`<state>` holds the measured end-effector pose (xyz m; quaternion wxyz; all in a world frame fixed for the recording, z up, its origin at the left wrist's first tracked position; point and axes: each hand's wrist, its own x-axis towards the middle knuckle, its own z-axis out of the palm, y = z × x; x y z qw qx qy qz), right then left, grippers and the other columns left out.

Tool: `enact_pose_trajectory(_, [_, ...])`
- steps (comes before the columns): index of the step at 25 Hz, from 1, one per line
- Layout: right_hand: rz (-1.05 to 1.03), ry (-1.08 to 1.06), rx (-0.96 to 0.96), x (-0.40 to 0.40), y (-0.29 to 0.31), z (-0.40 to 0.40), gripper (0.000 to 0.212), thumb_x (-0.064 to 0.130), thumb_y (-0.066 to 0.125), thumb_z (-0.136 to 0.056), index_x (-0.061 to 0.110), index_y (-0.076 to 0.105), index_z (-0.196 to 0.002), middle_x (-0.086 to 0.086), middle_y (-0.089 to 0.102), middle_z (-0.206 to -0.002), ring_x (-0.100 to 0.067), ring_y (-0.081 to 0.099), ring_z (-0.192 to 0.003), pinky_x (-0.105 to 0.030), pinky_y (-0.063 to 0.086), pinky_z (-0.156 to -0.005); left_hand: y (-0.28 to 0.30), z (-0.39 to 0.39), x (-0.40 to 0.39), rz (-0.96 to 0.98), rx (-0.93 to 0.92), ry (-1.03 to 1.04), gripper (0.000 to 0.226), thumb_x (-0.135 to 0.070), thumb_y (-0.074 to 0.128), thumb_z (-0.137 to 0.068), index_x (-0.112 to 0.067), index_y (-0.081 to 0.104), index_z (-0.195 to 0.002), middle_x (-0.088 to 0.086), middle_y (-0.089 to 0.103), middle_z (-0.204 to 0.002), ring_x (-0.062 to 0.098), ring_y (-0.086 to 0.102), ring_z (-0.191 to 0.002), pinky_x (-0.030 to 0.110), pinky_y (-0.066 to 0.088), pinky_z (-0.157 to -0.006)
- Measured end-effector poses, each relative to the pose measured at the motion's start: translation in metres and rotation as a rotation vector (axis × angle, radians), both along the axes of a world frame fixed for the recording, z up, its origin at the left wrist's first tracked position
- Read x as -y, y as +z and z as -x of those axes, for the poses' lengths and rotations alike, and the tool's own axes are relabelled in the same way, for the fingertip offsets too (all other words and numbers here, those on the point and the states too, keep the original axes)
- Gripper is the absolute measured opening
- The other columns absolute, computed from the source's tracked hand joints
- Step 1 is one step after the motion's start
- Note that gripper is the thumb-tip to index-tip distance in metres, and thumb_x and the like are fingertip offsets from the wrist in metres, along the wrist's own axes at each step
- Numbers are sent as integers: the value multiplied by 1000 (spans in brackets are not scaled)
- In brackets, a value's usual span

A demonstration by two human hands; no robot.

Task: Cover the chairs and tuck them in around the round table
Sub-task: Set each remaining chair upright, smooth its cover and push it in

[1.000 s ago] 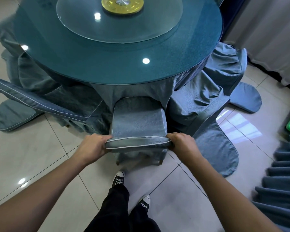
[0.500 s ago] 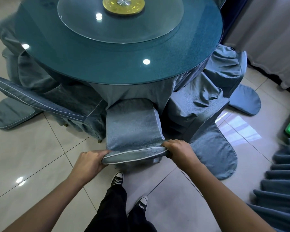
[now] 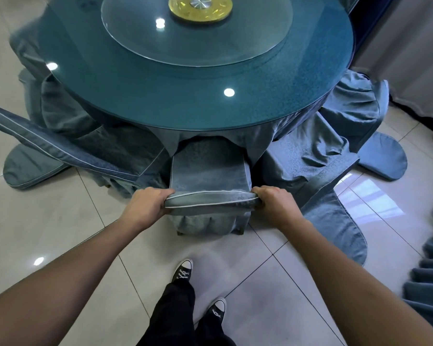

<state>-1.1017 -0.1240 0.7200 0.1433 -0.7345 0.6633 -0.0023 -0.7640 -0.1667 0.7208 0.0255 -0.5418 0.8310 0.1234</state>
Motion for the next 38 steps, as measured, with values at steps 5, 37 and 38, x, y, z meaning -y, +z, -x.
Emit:
enact_pose_trajectory(5, [7, -19, -24, 4, -2, 6, 13, 22, 68, -80, 20, 60, -91, 2, 60, -82, -26, 58, -81, -36, 42, -61, -5, 4, 6, 11, -30, -43, 25, -42, 75, -82, -31, 65, -102, -5, 73, -88, 27, 68, -88, 37, 49, -67])
enact_pose_trajectory(37, [-26, -7, 240, -9, 28, 39, 76, 83, 33, -86, 37, 34, -146, 8, 58, -127, -17, 57, -111, -37, 45, -97, 38, 106, -4, -47, -199, -184, 78, -87, 26, -84, -36, 48, -139, -19, 57, -132, 7, 50, -124, 30, 33, -106])
enact_pose_trajectory(38, [-14, -30, 234, -11, 29, 46, 74, 81, 32, -88, 36, 35, -146, 8, 58, -127, -18, 57, -112, -37, 45, -98, 40, 114, -4, -43, -201, -184, 77, -85, 21, -86, -35, 48, -138, -18, 57, -132, 8, 49, -125, 29, 32, -106])
